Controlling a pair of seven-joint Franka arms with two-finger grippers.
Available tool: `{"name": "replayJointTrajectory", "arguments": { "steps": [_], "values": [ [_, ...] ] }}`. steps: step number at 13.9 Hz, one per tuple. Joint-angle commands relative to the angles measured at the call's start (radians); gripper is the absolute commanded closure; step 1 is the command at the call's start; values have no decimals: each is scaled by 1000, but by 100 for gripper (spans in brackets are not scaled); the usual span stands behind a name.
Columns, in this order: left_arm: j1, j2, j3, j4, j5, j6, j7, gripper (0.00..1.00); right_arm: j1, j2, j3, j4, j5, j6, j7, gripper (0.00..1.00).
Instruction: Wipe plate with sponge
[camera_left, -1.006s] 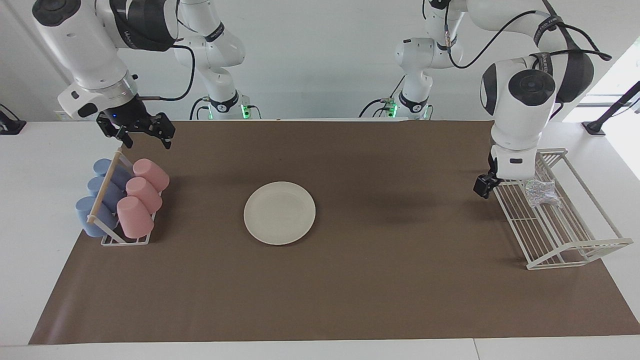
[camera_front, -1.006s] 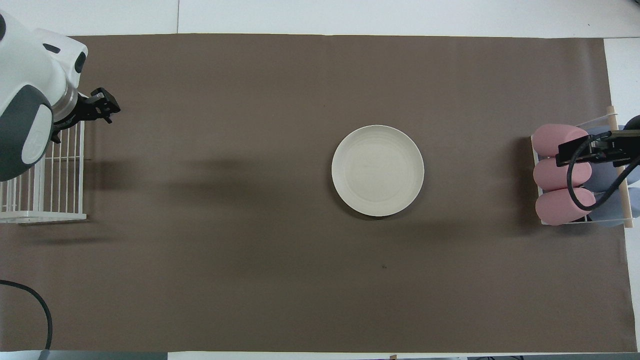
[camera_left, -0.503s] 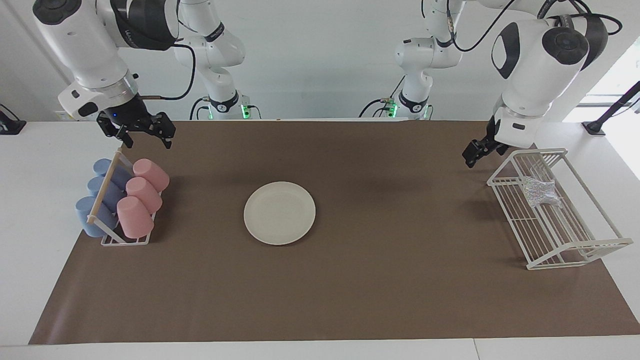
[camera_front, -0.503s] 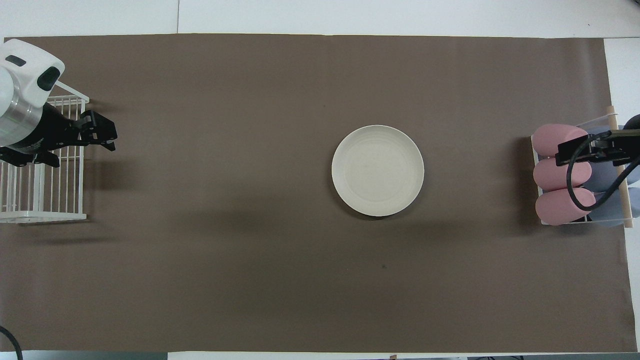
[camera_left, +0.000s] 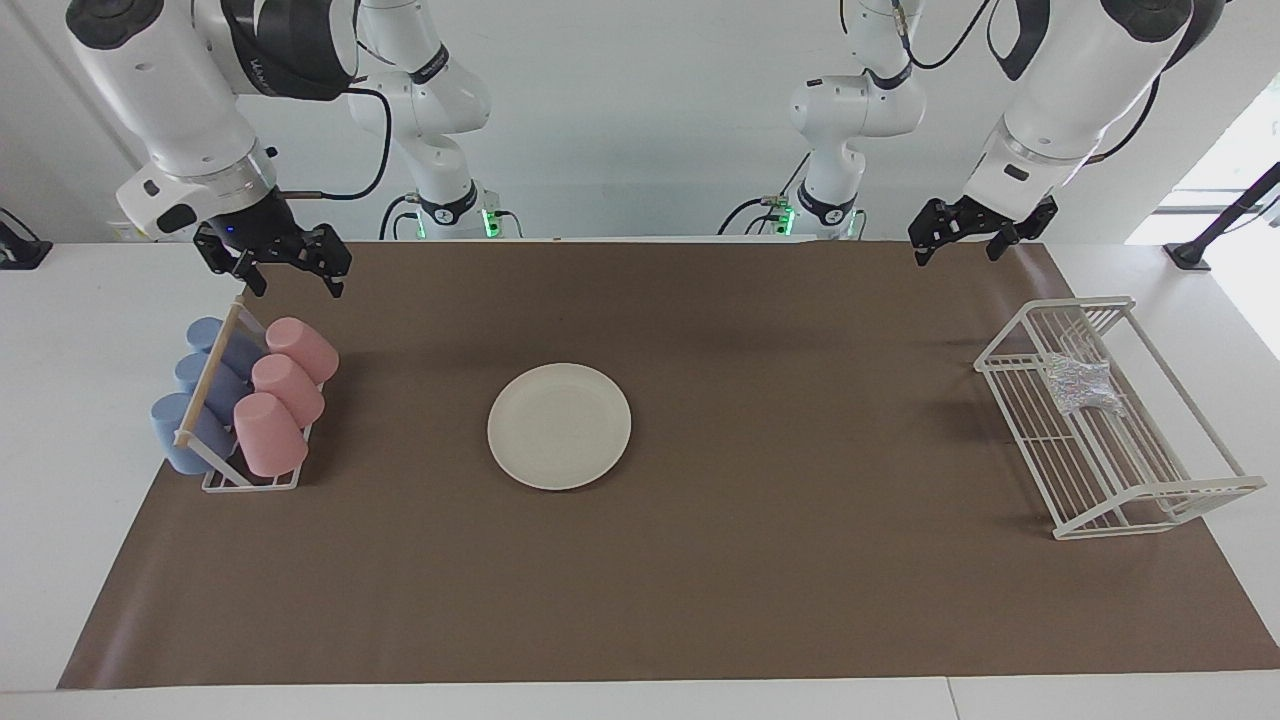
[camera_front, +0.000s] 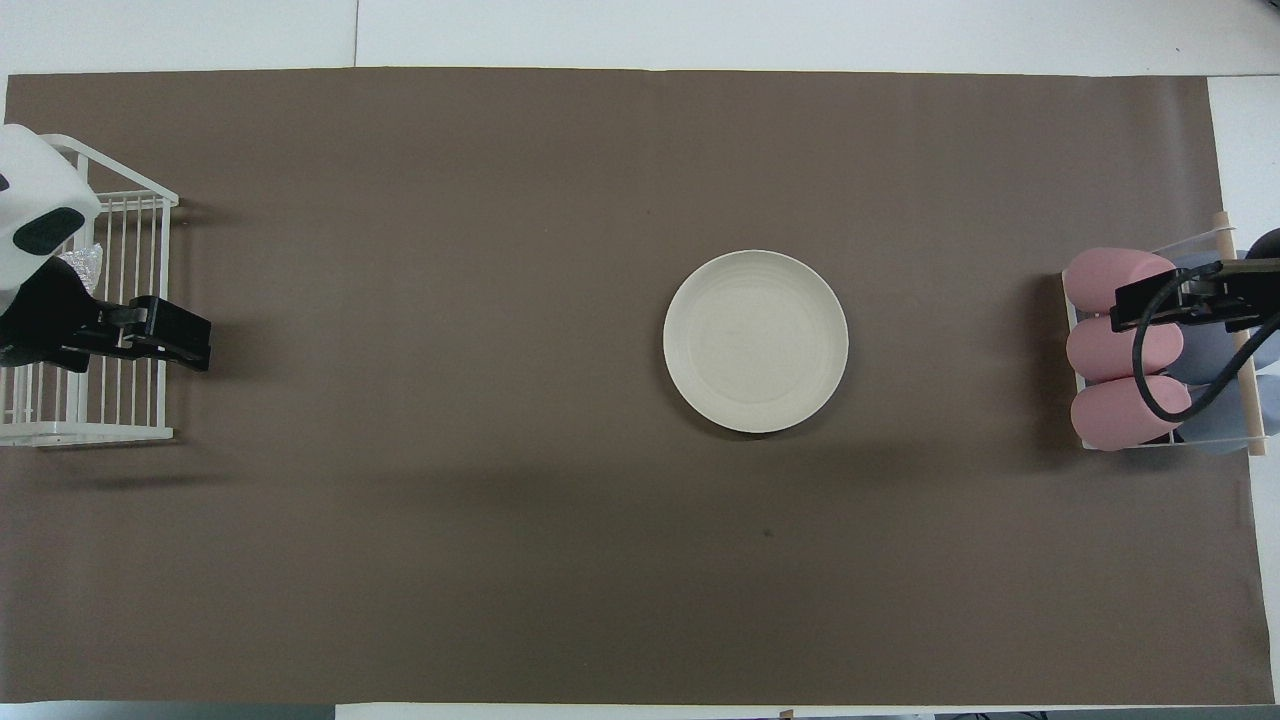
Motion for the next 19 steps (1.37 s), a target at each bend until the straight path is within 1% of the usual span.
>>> {"name": "replayJointTrajectory", "arguments": {
  "steps": [1, 2, 3, 5, 7, 10, 19],
  "values": [
    [47, 9, 8, 18, -119, -21, 46, 0, 0, -8, 7, 3, -20, -5, 21, 0],
    [39, 9, 10, 55, -123, -32, 35, 0, 0, -6, 7, 3, -20, -5, 21, 0],
    [34, 10, 8, 61, -109, -48, 25, 0, 0, -6, 7, 4, -20, -5, 24, 0],
    [28, 4, 7, 42, -106, -23, -34, 0, 0, -7, 7, 3, -20, -5, 24, 0],
    [25, -5, 10, 14, -100, -7, -37, 0, 0, -6, 7, 3, -19, -5, 24, 0],
    [1, -7, 5, 8, 10, 17, -31, 0, 0, -6, 8, 4, -13, -5, 24, 0],
    [13, -8, 10, 8, 3, 33, -45, 0, 2, -12, 11, 4, -13, -3, 24, 0]
  ]
}}
